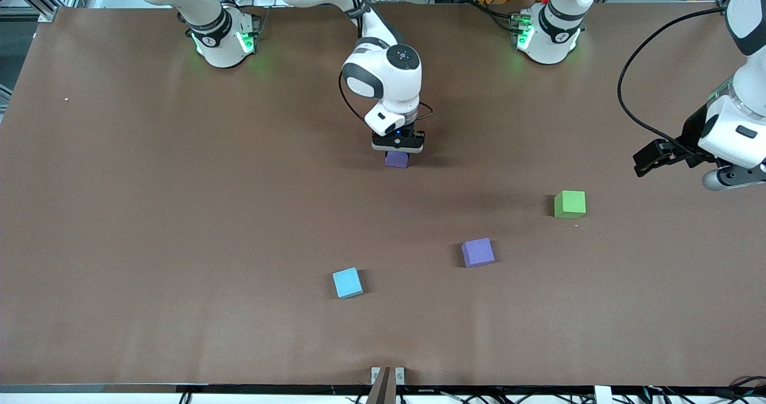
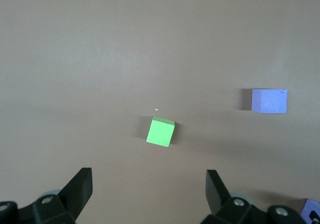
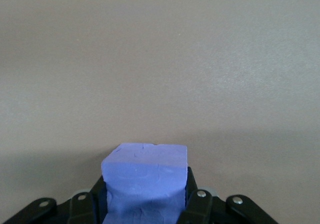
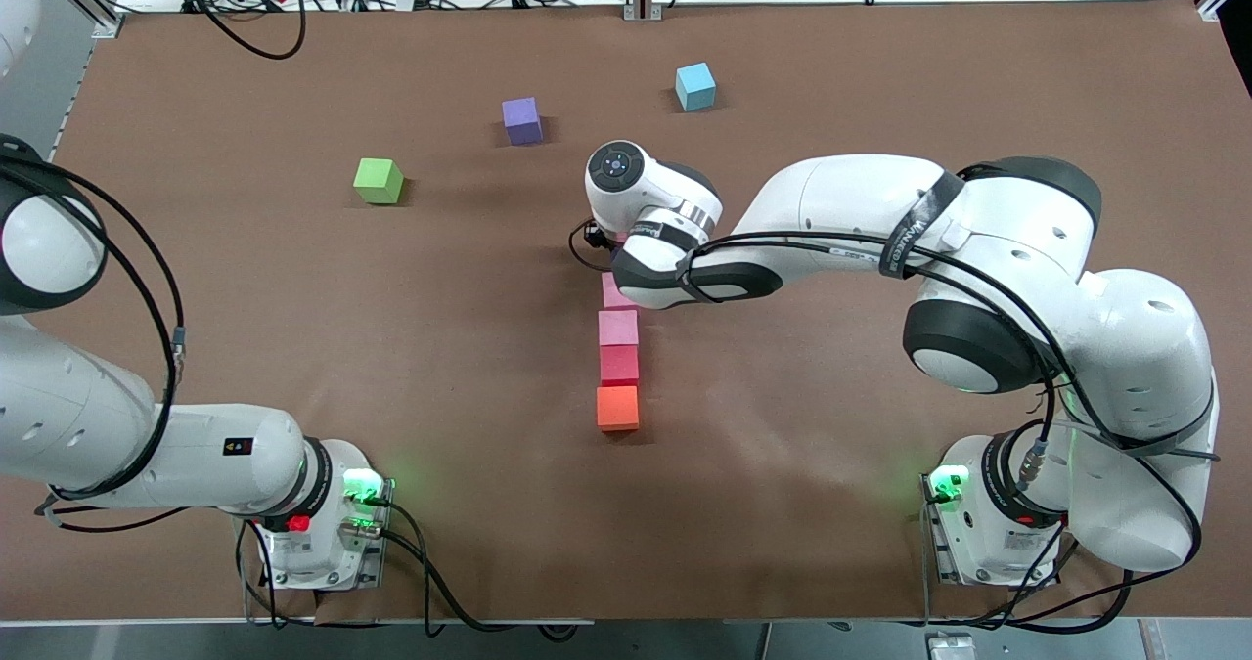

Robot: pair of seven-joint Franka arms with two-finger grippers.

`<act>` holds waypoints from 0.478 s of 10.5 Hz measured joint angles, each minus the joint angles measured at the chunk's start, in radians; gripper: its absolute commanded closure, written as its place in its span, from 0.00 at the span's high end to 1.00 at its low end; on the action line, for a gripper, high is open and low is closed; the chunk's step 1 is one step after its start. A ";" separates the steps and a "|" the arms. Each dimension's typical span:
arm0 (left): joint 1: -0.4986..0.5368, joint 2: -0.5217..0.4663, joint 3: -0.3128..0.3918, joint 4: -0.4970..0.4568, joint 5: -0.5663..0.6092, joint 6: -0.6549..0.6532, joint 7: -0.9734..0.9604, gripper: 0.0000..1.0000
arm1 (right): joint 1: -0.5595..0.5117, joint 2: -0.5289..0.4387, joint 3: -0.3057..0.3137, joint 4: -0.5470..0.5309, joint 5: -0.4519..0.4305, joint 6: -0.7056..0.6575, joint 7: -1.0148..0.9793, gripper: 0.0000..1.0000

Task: Arrange blocks into number 1
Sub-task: 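Place the purple block at the column's end with the right gripper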

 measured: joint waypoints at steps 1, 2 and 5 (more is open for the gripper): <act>0.000 0.001 0.000 -0.002 0.000 -0.001 0.000 1.00 | 0.000 0.002 0.003 0.000 0.000 0.012 0.000 0.46; -0.001 0.001 0.000 -0.003 0.000 -0.001 0.000 1.00 | 0.001 0.003 0.007 0.001 0.002 0.019 0.000 0.55; -0.003 0.002 -0.002 -0.005 0.000 -0.003 0.000 1.00 | 0.013 0.004 0.022 0.008 0.007 0.025 0.005 1.00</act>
